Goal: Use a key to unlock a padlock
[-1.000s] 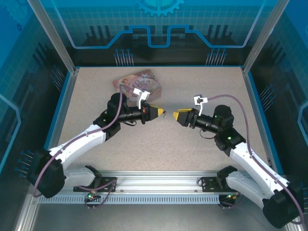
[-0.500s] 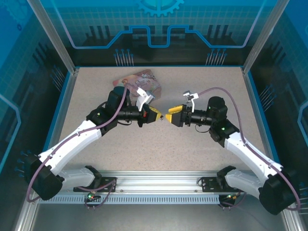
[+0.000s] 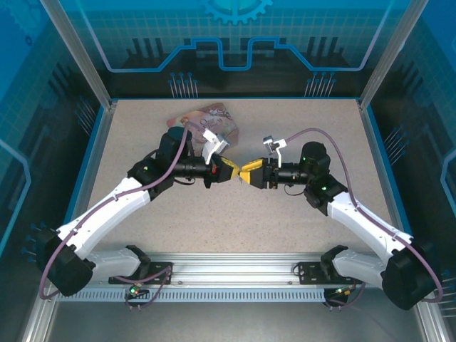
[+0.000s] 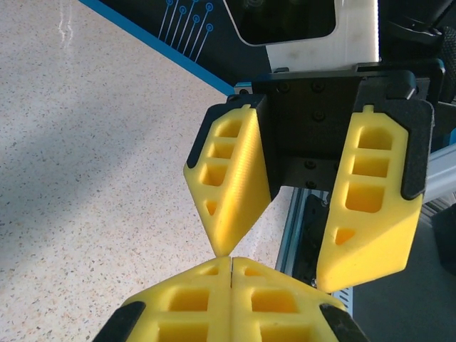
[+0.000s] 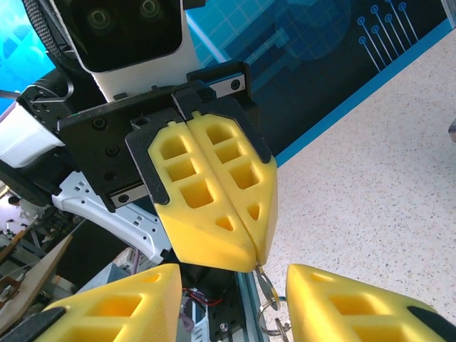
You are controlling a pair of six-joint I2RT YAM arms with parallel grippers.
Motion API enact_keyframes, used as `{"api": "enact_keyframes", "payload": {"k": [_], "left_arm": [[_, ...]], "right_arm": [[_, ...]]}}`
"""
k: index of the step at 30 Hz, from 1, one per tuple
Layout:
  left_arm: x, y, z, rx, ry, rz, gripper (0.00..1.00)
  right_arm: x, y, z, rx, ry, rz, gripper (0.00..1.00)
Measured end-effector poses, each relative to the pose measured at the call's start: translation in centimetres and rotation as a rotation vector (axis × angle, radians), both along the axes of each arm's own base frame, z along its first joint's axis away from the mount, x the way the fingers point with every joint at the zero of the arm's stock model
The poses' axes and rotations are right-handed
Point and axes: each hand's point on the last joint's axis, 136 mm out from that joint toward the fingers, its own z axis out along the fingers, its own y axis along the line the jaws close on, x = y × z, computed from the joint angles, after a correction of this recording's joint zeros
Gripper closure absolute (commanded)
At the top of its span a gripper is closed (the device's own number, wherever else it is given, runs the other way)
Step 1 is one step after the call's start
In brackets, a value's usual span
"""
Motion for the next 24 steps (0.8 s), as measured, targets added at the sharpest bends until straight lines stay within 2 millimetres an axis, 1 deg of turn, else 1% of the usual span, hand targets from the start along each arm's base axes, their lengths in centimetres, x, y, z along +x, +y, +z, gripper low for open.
{"api": "enact_keyframes", "payload": {"k": [11, 20, 24], "left_arm": [[0.1, -0.1, -0.2, -0.001, 0.009, -0.001, 1.00], [0.1, -0.2, 0.0, -0.006, 0.005, -0.005, 1.00], [0.1, -0.2, 0.0, -0.007, 0.005, -0.004, 1.00]], "right_arm": [[0.1, 0.2, -0.8, -0.018, 0.019, 0.004, 0.69], [0.4, 0.1, -1.2, -0.030, 0.023, -0.014, 0.84], [0.4, 0.1, -1.2, -0.032, 0.019, -0.016, 0.85]]}}
